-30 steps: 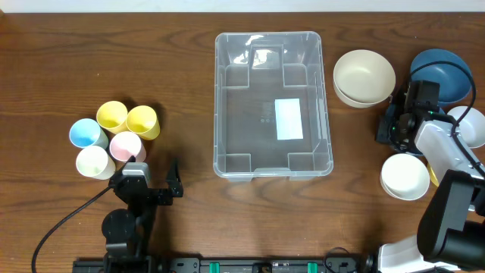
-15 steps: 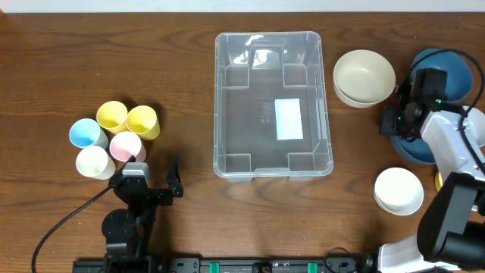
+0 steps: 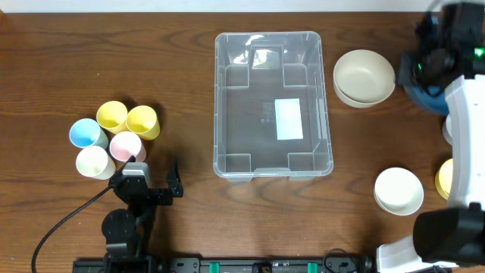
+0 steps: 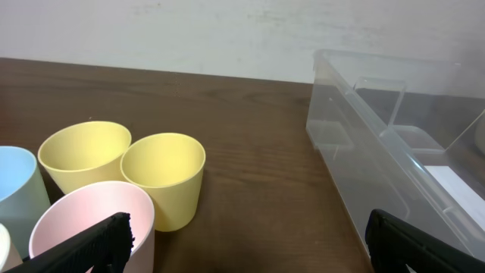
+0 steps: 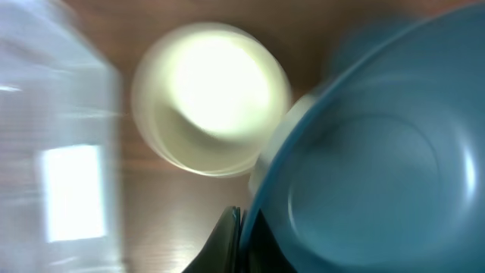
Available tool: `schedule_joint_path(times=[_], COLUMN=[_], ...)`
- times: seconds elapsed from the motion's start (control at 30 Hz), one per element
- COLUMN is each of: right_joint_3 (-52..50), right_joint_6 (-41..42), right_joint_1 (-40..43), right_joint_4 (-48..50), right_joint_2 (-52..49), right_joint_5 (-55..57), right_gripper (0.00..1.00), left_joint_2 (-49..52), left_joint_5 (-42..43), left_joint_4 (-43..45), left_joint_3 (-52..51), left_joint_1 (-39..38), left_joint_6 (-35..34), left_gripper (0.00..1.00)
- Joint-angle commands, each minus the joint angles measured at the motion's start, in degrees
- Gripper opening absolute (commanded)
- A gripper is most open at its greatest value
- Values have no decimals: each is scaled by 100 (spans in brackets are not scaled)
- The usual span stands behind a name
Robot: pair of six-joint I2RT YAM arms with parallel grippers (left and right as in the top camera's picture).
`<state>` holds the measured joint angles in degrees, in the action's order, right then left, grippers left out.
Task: Pack container
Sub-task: 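Carry the teal bowl into the clear bin and release it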
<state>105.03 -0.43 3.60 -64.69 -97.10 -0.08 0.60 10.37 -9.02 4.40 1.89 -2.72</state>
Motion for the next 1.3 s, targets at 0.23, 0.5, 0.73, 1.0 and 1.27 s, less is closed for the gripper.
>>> schedule_joint_path(times=[0.23,0.5,0.73,1.0,1.27], right_joint_3=[776,776,776,774,772], right_joint_6=[-46,127,219,317,317], right_joint_1=[-2802,-3692,-3932,-3921,-3912], right_joint_4=[682,815,791,723,883], right_joint_2=[-262,-1443,-2218,-2697,-3053], right_joint_5=[-28,588,586,584,498], right_gripper=[1,1,1,1,3], left_joint_2=[-37,-37,-37,-37,-37], left_joint_5=[55,55,55,55,55], left_joint_4=[-66,-66,-66,-66,-66], left_joint_3=[-140,-140,-142,-142,-142], left_joint_1=[39,39,39,39,39], left_joint_6=[79,79,79,79,79], left_gripper=[98,98,98,98,98])
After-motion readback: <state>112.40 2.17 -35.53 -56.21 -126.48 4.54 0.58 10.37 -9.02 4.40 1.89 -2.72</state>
